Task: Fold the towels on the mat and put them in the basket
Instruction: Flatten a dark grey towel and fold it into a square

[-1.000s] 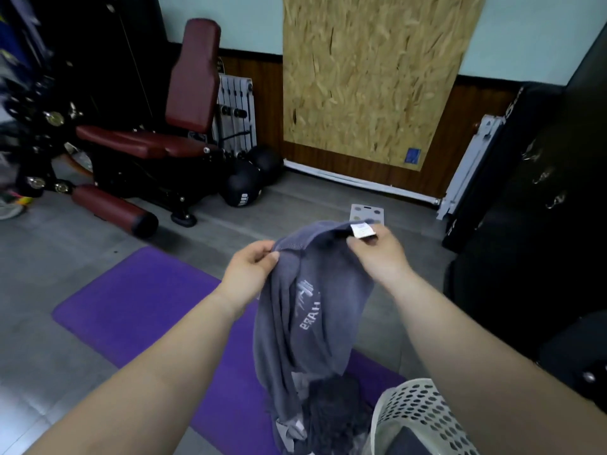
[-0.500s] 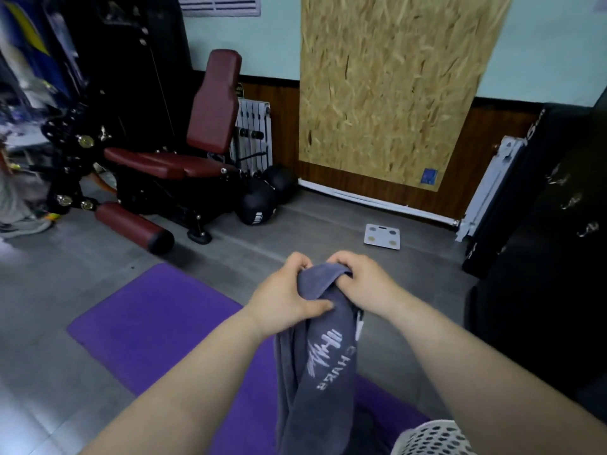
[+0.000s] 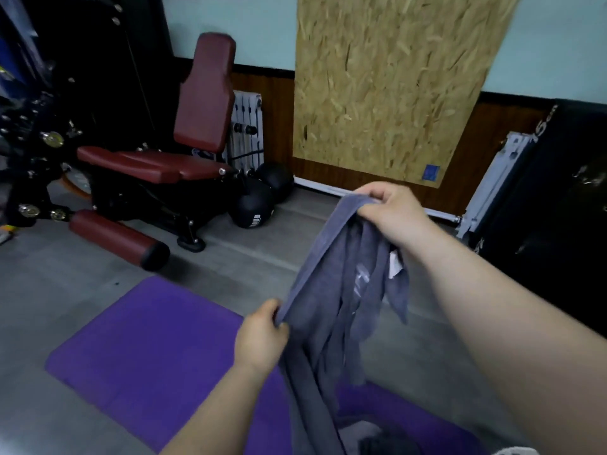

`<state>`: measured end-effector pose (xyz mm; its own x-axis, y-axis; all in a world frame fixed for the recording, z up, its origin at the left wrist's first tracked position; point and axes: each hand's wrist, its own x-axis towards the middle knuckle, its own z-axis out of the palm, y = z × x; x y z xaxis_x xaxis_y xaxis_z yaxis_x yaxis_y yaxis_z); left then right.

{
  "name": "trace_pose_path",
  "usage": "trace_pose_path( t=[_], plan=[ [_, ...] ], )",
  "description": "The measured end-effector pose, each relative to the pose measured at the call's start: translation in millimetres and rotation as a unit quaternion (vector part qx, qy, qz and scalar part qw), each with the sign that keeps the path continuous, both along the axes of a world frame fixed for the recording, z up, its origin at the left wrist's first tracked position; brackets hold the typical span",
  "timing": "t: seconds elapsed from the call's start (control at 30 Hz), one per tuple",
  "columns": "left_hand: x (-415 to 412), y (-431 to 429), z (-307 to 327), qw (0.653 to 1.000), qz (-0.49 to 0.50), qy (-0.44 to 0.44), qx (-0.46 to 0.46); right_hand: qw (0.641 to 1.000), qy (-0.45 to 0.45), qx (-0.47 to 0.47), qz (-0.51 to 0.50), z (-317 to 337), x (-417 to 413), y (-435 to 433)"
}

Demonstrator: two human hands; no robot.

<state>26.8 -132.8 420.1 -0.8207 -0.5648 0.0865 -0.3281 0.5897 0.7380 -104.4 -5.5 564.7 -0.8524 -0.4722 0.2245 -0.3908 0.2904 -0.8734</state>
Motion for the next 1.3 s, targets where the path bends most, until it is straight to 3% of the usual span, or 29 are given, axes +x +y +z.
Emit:
trace_pose_path(
  t=[0.1, 0.3, 0.33, 0.47, 0.57, 0.7, 0.87, 0.97, 1.17, 1.23, 1.3],
  plan=[
    [-8.7, -91.3, -11.8, 0.997, 0.008, -0.002, 0.075, 0.985, 0.059, 0.158, -0.036, -11.3, -20.3, -43.9],
    [-49.3, -179.9, 23.0, 0.97, -0.063, 0.099, 0.213, 0.883, 0.084, 0.453, -0.092, -56.4, -23.3, -100.1],
    [-54.1, -179.7, 29.0, 0.967, -0.088, 0.097, 0.218, 0.879, 0.089, 0.465, -0.062, -62.6, -17.6, -112.8],
    [-61.0, -179.3, 35.1, 0.952, -0.165, 0.089, 0.244, 0.931, 0.012, 0.355, 0.084, -80.0, 5.7, -172.2],
    [-60.8, -193.0, 35.9, 0.946, -0.184, 0.09, 0.252, 0.944, 0.037, 0.312, 0.104, -82.4, 7.8, -192.4],
    [-51.6, -210.4, 25.9, 0.964, -0.235, 0.006, 0.122, 0.967, -0.031, 0.236, 0.092, -84.7, 10.3, -202.8],
    [-26.3, -236.4, -6.3, 0.97, -0.197, -0.138, -0.027, 0.984, -0.084, 0.153, 0.036, -82.4, 9.8, -216.3],
    [-6.3, -255.2, -23.6, 0.933, -0.209, -0.237, -0.171, 0.976, -0.053, 0.204, 0.049, -86.3, 12.5, -215.5],
    [23.5, -305.1, -42.0, 0.896, -0.188, -0.266, -0.302, 0.956, -0.007, 0.293, 0.03, -83.6, 25.0, -212.0],
    [40.6, -319.9, -46.6, 0.897, -0.146, -0.273, -0.317, 0.943, 0.007, 0.332, 0.017, -80.1, 33.2, -209.8],
    [59.9, -336.2, -50.4, 0.923, -0.081, -0.269, -0.265, 0.925, 0.018, 0.379, 0.008, -78.3, 43.6, -210.2]
  ],
)
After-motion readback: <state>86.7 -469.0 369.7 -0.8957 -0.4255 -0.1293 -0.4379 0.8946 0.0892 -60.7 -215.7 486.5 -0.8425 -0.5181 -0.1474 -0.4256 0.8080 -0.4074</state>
